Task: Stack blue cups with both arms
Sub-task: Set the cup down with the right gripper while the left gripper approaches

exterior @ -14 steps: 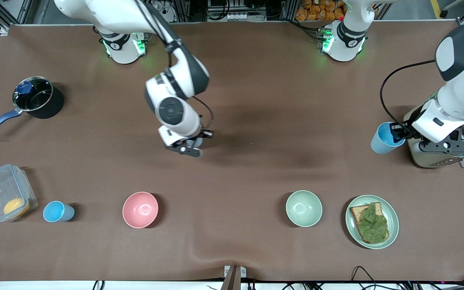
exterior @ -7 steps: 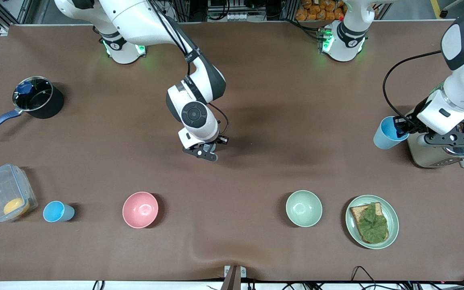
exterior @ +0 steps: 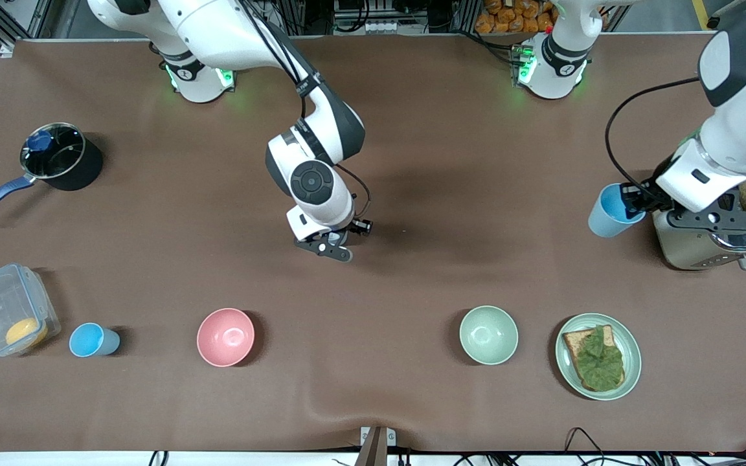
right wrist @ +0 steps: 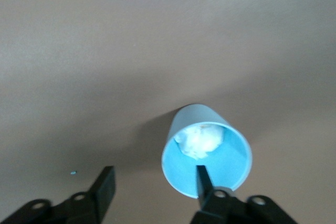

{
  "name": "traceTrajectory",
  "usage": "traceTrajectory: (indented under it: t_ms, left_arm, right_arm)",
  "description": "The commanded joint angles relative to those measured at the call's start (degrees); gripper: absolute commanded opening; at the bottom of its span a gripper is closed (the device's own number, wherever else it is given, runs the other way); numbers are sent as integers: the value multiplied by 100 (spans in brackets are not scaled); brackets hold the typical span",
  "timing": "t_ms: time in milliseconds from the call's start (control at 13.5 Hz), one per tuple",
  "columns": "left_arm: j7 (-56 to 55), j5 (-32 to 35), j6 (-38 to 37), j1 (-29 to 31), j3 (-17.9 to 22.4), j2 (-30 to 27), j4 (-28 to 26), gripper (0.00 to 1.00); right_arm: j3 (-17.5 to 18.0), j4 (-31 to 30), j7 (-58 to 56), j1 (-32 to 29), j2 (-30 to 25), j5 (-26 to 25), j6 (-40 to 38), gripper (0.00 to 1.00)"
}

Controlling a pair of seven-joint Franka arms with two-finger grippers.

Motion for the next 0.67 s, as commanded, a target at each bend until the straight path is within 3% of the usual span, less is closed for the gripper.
traceTrajectory:
  t_ms: [0, 370, 593]
  left_arm:
    - [-383, -247, -210, -17, -182, 54, 254, 0]
    - [-2182, -256, -201, -122, -1077, 308, 481, 0]
    - [-3246, -256, -96, -542, -1561, 483, 588, 0]
  right_arm:
    - [42, 256, -449, -552, -320, 52, -780, 100]
    - [16, 203, -2400, -1869, -883, -36, -2081, 100]
    - [7, 194, -3333, -2512, -1024, -684, -2381, 100]
